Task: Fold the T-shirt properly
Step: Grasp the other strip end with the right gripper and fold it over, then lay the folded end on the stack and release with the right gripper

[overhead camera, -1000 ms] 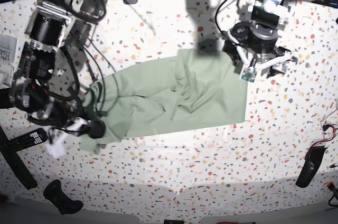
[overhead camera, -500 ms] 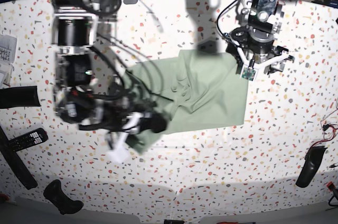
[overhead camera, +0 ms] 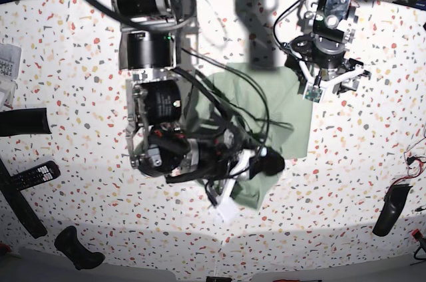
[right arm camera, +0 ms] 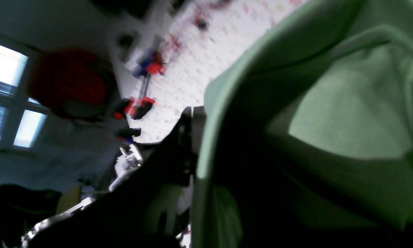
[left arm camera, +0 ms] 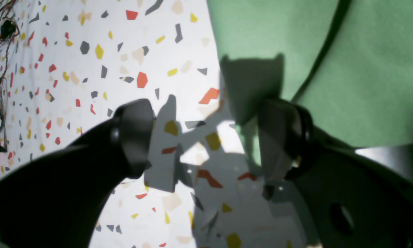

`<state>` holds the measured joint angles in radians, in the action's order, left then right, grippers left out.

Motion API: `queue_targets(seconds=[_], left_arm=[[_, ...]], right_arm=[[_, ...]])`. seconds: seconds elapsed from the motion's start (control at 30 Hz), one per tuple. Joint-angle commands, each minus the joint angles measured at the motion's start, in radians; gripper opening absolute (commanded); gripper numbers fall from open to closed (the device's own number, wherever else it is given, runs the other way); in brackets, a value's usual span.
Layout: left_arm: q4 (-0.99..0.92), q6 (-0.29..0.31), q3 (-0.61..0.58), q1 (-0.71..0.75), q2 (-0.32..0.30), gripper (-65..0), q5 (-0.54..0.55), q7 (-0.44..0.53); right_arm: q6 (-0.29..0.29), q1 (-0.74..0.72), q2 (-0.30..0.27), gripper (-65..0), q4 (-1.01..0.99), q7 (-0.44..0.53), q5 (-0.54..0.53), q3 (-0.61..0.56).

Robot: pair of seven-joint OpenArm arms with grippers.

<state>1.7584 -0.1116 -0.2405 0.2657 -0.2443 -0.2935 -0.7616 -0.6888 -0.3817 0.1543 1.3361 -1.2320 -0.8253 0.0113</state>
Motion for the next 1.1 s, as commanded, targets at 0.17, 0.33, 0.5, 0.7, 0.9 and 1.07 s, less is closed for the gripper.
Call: queue_targets(seconds=[0.17,0.33,0.5,0.7,0.9,1.07], left_arm=[[0.012,-0.005,0.003,-0.005,-0.002,-20.8,0.000,0.012],[0.012,0.008,0.003,-0.007,-0.003,-20.8,0.034,0.030],[0.013,0.037,0.003,-0.008,-0.003,-20.8,0.045,0.025],[0.105,0.033,0.003,-0.008,-0.003,-20.8,-0.109,-0.128],[0.400,-0.043,0.003,0.005,-0.003,-20.8,-0.249,-0.324],[0.489,-0.061,0.003,0.020,-0.003,-20.8,-0.264,-0.324]], right_arm=[[-0.009,0.002,0.003,-65.0,0.016,0.018,-0.023,-0.047],[-0.009,0.011,0.003,-65.0,0.016,0.019,-0.083,-0.125],[-0.009,0.011,0.003,-65.0,0.016,0.062,-0.114,-0.197],[-0.009,0.011,0.003,-65.0,0.016,0.090,-0.114,-0.236],[-0.009,0.011,0.003,-65.0,0.016,0.132,-0.121,-0.241],[-0.009,0.011,0.003,-65.0,0.016,0.132,-0.121,-0.241]])
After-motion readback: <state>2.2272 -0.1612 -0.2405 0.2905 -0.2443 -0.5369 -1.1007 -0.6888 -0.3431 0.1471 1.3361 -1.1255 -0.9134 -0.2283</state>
